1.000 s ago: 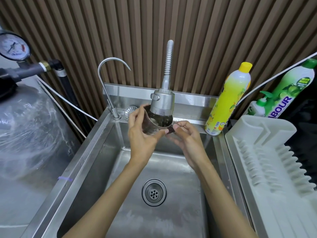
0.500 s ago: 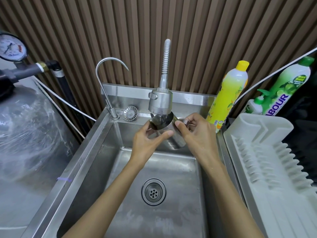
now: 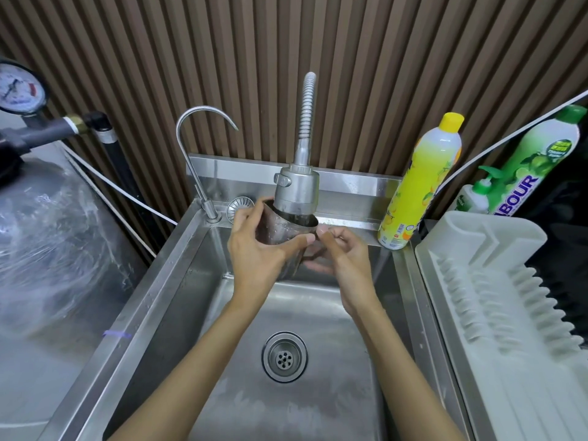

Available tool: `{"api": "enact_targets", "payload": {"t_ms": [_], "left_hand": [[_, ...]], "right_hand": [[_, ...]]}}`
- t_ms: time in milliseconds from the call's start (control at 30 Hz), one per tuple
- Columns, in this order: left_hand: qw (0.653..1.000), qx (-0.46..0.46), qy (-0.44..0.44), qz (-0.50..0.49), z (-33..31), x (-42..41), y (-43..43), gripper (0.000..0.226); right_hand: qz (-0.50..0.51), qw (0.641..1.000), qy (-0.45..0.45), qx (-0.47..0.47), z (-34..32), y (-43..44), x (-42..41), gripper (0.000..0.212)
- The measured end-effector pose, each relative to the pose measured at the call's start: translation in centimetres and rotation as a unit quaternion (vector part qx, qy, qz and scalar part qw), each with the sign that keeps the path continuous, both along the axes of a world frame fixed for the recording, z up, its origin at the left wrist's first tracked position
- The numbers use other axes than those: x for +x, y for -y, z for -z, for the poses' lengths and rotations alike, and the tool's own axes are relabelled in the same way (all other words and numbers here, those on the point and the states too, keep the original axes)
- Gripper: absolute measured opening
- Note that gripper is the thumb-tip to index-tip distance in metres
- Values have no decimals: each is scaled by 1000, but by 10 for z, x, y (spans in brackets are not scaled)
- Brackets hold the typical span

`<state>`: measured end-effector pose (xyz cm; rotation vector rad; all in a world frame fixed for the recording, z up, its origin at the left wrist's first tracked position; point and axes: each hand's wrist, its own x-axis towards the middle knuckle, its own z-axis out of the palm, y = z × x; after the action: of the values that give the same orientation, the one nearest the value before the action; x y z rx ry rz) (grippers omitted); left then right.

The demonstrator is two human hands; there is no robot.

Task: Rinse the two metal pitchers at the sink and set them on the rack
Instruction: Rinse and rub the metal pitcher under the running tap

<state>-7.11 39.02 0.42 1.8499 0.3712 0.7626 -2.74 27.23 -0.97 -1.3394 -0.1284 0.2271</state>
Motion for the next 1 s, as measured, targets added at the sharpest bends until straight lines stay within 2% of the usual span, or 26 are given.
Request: {"api": "enact_targets", "payload": {"t_ms": [100, 167, 267, 333, 433, 567, 667, 800, 900, 1000], "left_hand": [[999, -11, -51, 4, 2, -4, -1, 53], [995, -32, -88, 23, 6, -5, -2, 45], [984, -112, -110, 89, 11, -6, -1, 32], [968, -174, -106, 144, 16, -4, 1, 43], [956, -216, -78, 182, 22, 5, 6, 55], [967, -206, -19, 151, 22, 17, 6, 74], [984, -137, 16, 114, 19, 18, 1, 88], [997, 8, 36, 69, 3, 5, -6, 77], [996, 76, 26, 41, -1, -2, -13, 77], [995, 101, 2, 14, 2, -6, -17, 76]], "right_hand": [[26, 998, 3, -59, -8, 4, -5, 24], [52, 989, 30, -133, -18, 10, -6, 26], [98, 939, 138, -298, -32, 18, -5, 27], [108, 908, 193, -355, -36, 21, -6, 26], [87, 920, 217, -315, -33, 24, -3, 28], [35, 961, 189, -200, -24, 27, 10, 25], [-37, 991, 122, -48, -8, 22, 15, 22], [-89, 985, -2, 145, 9, 1, 11, 19], [-77, 990, -32, 109, 12, -7, 5, 15], [-57, 997, -28, 54, 4, -5, 0, 14]]}}
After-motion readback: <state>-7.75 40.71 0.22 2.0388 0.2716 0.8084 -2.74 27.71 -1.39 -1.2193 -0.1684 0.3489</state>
